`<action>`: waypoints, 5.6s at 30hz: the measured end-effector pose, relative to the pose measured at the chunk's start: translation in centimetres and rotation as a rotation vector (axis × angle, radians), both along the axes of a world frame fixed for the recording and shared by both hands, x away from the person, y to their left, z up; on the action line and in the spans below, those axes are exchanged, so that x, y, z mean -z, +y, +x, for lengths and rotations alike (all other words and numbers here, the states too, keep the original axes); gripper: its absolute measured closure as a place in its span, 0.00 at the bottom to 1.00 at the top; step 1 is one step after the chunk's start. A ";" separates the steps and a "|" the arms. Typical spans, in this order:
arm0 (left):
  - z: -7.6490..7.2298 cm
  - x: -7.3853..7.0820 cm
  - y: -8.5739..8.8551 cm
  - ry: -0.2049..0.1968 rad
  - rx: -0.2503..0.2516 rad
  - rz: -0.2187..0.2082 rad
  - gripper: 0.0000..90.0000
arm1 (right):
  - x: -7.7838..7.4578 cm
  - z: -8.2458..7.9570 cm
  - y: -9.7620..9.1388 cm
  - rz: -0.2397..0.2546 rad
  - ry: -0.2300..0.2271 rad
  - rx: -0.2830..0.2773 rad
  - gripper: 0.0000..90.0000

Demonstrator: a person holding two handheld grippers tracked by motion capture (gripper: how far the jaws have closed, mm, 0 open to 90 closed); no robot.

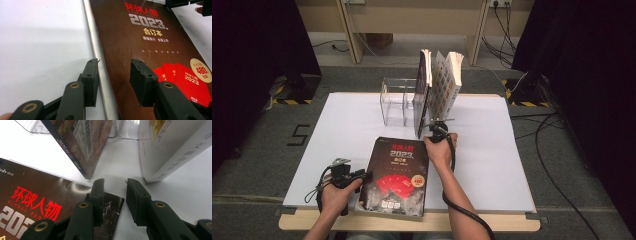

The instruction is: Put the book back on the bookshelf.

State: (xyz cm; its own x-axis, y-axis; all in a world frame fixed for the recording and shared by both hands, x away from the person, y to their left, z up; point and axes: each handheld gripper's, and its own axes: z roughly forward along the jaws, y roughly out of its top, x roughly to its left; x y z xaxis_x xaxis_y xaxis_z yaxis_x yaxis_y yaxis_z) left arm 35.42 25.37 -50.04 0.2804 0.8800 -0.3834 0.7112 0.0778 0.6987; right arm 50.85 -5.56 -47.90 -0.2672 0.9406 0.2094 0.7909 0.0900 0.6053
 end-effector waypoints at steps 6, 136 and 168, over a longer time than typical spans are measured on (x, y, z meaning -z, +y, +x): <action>-0.1 -0.1 -0.1 0.006 0.002 0.011 0.67 | 0.1 0.0 -0.3 0.019 0.006 -0.011 0.83; -1.9 -5.1 -0.5 -0.096 0.027 0.087 0.63 | -9.4 -7.6 1.1 0.243 -0.215 -0.117 0.98; -0.3 -12.9 -7.8 -0.249 0.163 0.028 0.54 | -15.6 -9.3 3.2 0.270 -0.479 -0.081 0.98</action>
State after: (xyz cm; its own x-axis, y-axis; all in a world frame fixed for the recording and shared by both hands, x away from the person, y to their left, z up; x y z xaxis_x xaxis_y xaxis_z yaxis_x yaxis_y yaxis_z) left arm 35.10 17.57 -37.13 0.5013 0.8249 -0.2611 0.5188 -0.0451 0.8537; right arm 41.54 -2.36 -32.27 -0.4611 0.8429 0.2775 0.4187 -0.0691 0.9055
